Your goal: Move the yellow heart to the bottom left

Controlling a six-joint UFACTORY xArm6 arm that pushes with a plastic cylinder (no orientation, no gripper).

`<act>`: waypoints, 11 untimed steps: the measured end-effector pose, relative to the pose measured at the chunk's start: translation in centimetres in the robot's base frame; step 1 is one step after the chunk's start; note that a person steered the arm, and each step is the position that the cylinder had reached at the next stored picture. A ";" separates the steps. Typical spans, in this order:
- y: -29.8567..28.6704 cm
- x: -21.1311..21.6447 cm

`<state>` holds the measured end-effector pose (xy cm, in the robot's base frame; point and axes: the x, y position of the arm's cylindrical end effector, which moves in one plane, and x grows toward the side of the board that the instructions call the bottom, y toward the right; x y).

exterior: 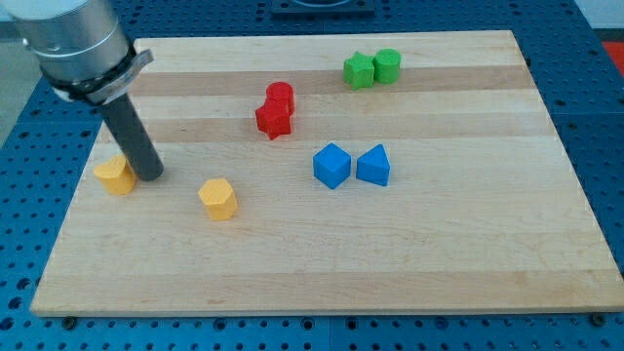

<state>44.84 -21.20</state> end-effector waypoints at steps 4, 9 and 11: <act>-4.2 -2.2; -0.9 0.9; -1.5 3.5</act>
<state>48.29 -22.67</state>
